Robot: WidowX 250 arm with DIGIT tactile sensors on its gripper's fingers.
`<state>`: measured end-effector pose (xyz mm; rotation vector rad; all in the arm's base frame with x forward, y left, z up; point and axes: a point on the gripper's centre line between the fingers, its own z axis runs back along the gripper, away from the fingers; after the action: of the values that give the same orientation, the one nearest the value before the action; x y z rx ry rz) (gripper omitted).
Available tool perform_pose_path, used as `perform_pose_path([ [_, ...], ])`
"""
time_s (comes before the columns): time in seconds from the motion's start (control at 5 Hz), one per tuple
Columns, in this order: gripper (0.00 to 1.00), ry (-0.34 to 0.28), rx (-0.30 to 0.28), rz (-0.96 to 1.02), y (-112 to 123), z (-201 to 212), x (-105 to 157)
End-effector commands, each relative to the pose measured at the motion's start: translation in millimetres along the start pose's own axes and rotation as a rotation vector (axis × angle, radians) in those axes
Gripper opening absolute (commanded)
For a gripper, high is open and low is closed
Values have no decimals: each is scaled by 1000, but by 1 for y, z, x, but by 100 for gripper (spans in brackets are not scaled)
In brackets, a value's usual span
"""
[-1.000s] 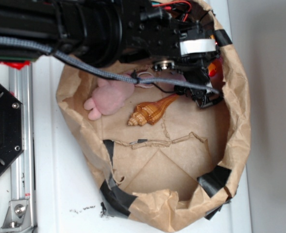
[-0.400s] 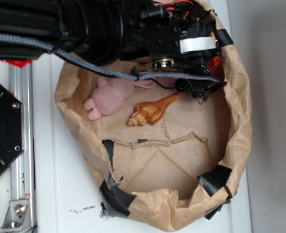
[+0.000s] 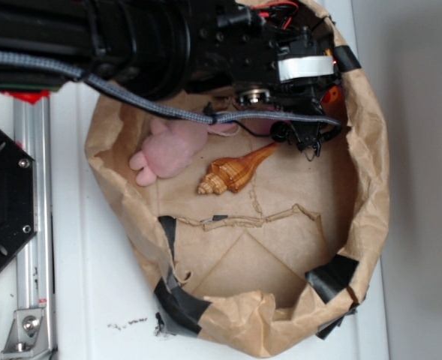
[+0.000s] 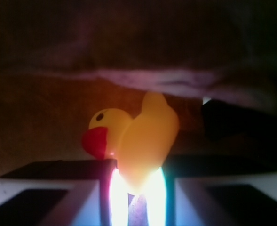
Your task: Grab the yellow duck.
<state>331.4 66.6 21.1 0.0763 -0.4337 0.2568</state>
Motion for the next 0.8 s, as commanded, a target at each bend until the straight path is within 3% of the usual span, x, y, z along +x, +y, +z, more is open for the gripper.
perform_pose_path([
  [0.0,0,-37,-23,-35,-3,12,-1],
  [0.2,0,-37,-85,-32,-10,23,-4],
  [0.6,0,-16,-296,-94,-51,81,-21],
])
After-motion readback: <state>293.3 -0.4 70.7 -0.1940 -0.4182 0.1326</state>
